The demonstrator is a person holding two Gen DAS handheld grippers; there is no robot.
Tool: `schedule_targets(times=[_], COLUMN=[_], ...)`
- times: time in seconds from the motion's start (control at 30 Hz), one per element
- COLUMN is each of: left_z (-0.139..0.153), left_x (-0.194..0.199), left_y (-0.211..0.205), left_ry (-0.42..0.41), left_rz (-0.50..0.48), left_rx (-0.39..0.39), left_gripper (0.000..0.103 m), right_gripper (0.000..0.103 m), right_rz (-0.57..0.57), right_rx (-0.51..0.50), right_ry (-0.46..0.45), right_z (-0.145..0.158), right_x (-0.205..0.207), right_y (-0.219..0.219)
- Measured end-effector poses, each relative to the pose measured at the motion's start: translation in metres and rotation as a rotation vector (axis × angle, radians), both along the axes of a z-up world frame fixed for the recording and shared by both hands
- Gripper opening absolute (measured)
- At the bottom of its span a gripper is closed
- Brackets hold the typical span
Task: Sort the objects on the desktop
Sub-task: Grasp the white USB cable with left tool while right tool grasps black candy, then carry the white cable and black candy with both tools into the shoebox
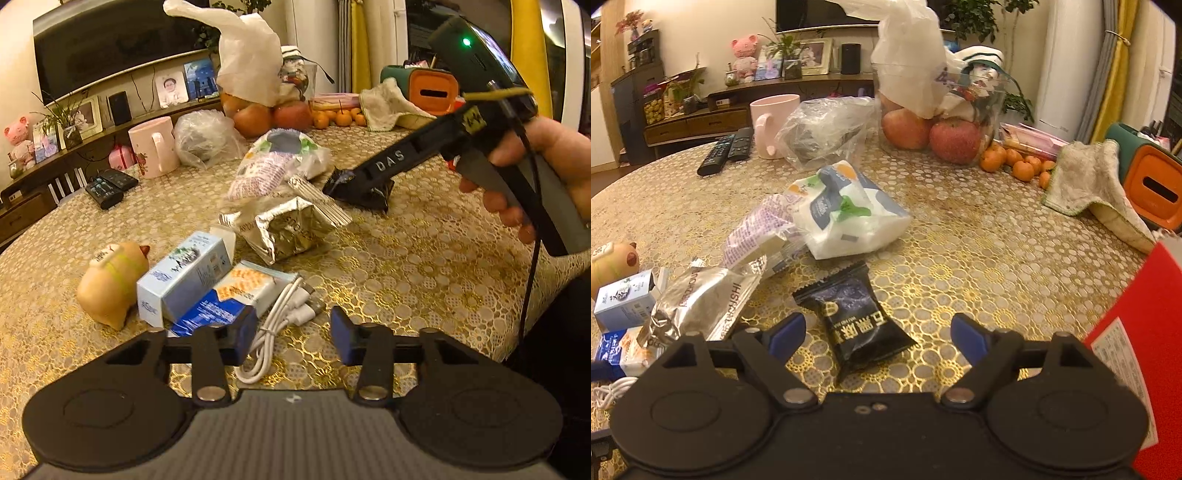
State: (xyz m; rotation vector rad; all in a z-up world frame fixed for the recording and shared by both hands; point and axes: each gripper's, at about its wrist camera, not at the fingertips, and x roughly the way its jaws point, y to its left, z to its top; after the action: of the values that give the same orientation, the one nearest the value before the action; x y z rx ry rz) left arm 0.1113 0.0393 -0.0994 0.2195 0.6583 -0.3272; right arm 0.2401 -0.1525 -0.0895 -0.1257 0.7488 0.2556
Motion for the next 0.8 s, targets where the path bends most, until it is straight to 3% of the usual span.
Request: schedule_targets(times=[0.33, 0.37, 0.4, 0.5, 0.67, 0.7, 0.8], left_z=[-0.003, -0.003, -0.003, -0.002, -0.002, -0.001, 0.0], left_x=[0.006, 0.007, 0.007, 0.007, 0.008, 0.008, 0.011], left_y=[0.003, 0.003, 0.003, 0.004, 0.002, 0.003, 0.005], left_ry=[0.013, 0.015, 0.019, 0.033, 0.036, 0.037, 0.053], left_rz=[0.034, 0.034, 0.033, 0.022, 0.052, 0.058, 0.076], left_rx=[-0.019, -0.02, -0.024, -0.037, -0.048, -0.053, -0.077], left_gripper=[0.03, 0.03, 0.027, 0.018, 0.015, 0.008, 0.008], right_gripper=[0.08, 0.07, 0.052, 0.052, 0.048, 0.048, 0.047], right_rz=[0.04, 0.041, 0.035, 0.017, 0.021, 0.025, 0.023], right_rx=[0.005, 0.006, 0.006, 0.02, 0.011, 0.016, 0.015], right_ry=[0.039, 0.047, 0.057, 0.07, 0.067, 0.068, 0.059], right_z=[-0.008, -0.009, -0.01, -0.011, -0.009, -0.009, -0.007], right_x=[0.01, 0.009, 0.01, 0.009, 0.006, 0.005, 0.002], right_y=[0.007, 0.008, 0.008, 0.005, 0.005, 0.005, 0.005])
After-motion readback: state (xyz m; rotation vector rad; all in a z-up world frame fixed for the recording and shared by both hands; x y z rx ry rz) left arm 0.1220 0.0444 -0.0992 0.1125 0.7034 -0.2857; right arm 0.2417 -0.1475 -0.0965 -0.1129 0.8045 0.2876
